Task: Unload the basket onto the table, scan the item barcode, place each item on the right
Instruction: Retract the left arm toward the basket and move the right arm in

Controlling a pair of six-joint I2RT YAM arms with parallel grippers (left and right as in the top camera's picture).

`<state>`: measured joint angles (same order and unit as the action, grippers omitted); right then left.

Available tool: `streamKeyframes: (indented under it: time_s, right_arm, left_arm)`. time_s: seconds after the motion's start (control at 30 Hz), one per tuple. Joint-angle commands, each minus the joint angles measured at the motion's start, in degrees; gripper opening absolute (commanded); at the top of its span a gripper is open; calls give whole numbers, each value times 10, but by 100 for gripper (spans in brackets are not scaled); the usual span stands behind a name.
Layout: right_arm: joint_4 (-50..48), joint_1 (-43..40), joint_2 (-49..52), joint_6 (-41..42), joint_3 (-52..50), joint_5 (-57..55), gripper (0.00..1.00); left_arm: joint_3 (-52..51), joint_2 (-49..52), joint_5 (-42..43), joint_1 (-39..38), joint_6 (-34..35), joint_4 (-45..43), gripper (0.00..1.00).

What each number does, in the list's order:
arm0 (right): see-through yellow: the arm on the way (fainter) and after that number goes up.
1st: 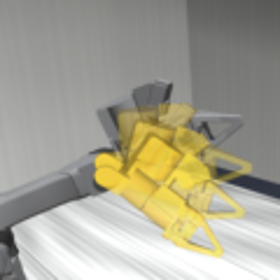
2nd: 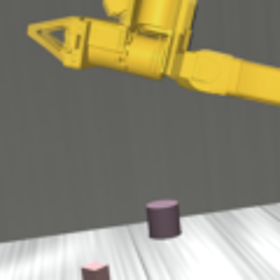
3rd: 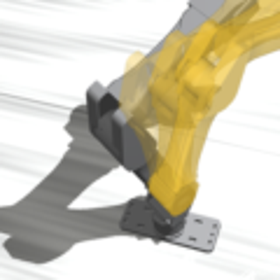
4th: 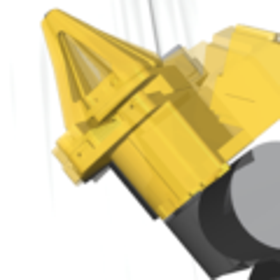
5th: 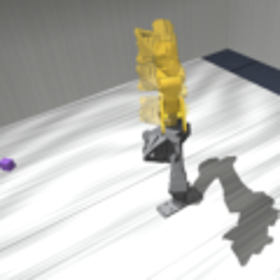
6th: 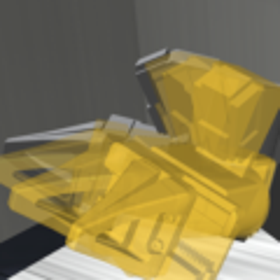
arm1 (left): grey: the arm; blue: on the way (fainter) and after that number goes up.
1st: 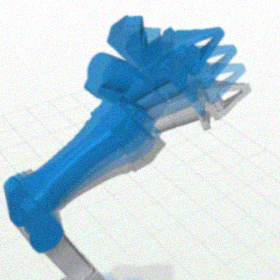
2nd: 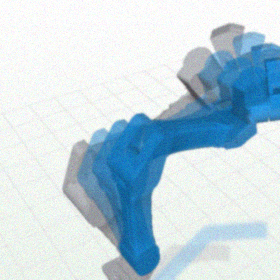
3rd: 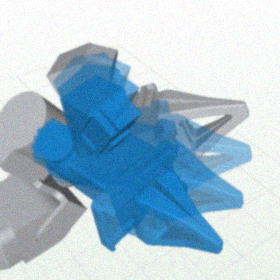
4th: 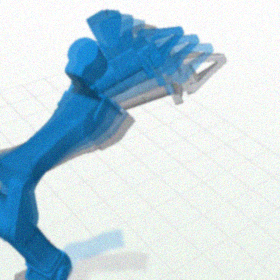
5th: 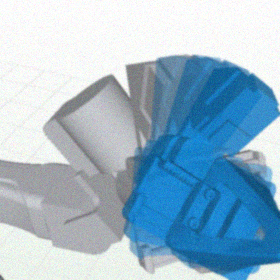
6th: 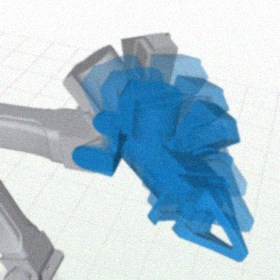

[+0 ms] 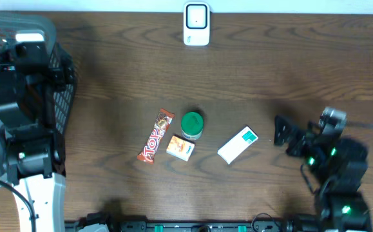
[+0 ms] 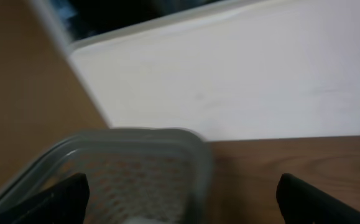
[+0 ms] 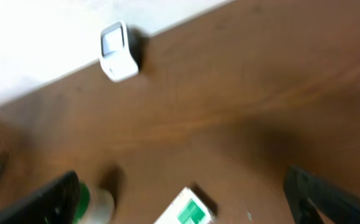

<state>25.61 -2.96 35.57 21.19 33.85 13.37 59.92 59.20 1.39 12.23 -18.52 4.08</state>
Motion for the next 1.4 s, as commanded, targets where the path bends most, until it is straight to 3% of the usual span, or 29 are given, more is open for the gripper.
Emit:
streamKeyframes:
  time_s: [0.0,0.17,0.53,0.83,1.07,1.2,1.37]
  right_arm:
    - [65,-1,92,-63,131,12,99]
    - [98,-1,147,-63,216,44,99]
    - [102,-1,129,-63,232,116,99]
    - [187,-1,138,-60,229,78,99]
    - [247,-1,138,-110,229,217,99]
    - [268,-1,138,-113,229,276,99]
    - [297,-1,138,-205,229,396,99]
  left_arm:
    - [-16,-27,126,2,-9,-18,96]
    - [-16,-45,248,0,16,-31,96]
    - [-16,-172,248,-2,17,-29,96]
    - [-16,-249,247,-28,30,-38,96]
    - [-16,-290,134,-68,47,-37,96]
    - [-16,-322,128,-69,47,-38,96]
    - [-16,-374,129,-69,59,-48,96]
